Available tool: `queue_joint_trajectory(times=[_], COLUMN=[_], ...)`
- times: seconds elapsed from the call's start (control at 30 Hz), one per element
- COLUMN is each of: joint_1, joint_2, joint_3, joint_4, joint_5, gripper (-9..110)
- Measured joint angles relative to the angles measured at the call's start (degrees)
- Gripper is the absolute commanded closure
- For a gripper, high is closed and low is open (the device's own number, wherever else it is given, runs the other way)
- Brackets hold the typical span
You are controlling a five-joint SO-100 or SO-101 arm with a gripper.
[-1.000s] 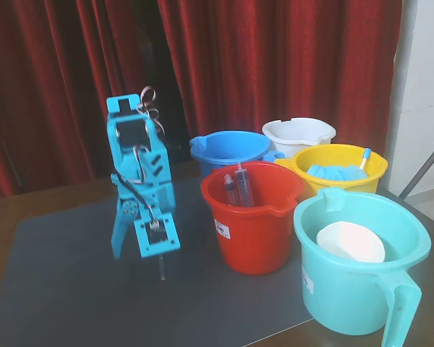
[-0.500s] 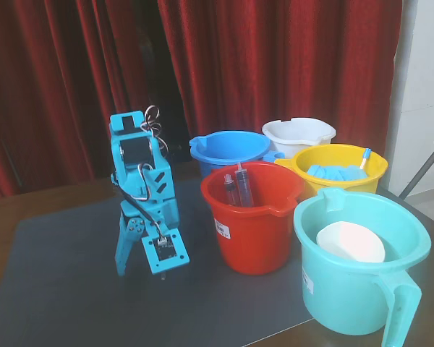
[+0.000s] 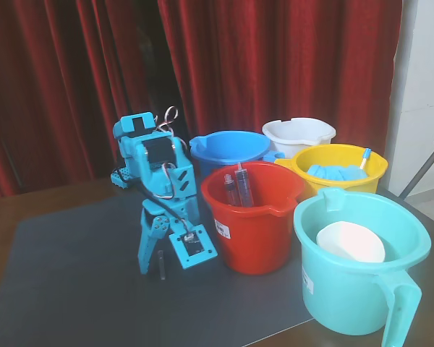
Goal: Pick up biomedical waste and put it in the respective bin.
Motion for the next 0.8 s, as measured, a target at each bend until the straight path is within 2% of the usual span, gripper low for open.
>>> queue_joint_trajectory(times=[0.5, 0.8], joint_1=[-1.3, -1.0], joint_2=[0.0, 0.5], joint_3=[1.8, 9.1], joint_4=[0.0, -0.4], joint_5=[2.1, 2.1], gripper=[72, 71])
